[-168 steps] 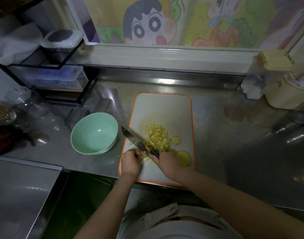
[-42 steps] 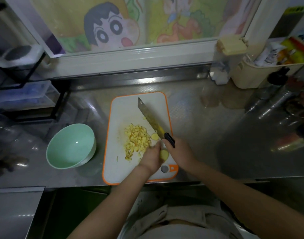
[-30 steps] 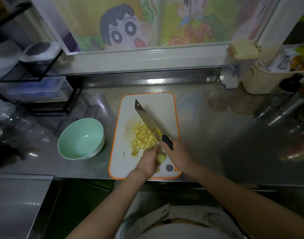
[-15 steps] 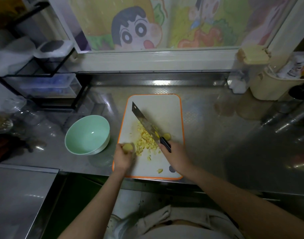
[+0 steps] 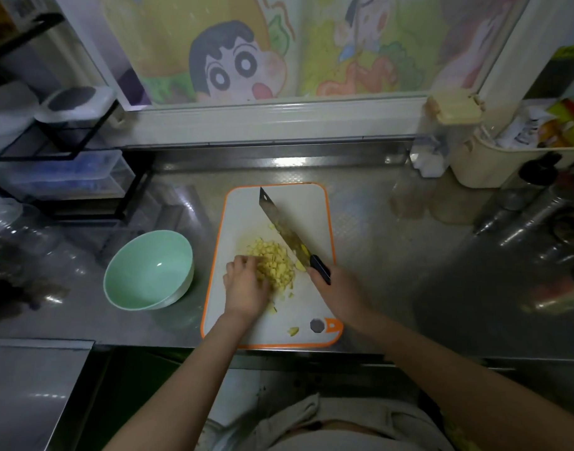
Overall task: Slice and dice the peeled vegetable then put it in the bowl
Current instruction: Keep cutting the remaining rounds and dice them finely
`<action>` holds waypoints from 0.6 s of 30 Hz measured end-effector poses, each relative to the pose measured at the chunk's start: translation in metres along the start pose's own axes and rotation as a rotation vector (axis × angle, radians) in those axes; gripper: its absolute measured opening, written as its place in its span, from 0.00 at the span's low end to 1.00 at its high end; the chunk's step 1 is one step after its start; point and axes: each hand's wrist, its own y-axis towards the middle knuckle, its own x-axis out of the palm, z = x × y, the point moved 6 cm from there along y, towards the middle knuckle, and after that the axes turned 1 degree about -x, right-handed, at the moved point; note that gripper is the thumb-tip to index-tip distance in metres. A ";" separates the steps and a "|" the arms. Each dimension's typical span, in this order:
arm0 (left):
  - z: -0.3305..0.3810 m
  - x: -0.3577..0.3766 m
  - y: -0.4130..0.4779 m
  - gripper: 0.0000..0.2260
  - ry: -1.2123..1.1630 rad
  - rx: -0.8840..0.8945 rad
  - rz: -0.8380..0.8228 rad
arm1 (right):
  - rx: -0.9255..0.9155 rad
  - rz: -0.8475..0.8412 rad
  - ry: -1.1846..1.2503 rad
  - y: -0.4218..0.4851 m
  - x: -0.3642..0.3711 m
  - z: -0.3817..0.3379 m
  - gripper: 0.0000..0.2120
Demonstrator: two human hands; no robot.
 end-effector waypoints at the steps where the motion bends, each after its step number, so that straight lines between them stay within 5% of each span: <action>1: 0.011 0.002 0.003 0.18 0.037 0.060 -0.021 | 0.007 0.012 -0.006 0.001 -0.003 0.000 0.14; 7: 0.063 0.032 0.017 0.20 0.223 0.321 -0.171 | 0.044 0.087 -0.002 0.003 -0.018 0.008 0.14; 18: 0.072 0.060 0.023 0.19 0.446 0.374 -0.250 | 0.118 0.096 0.121 -0.002 -0.021 0.035 0.18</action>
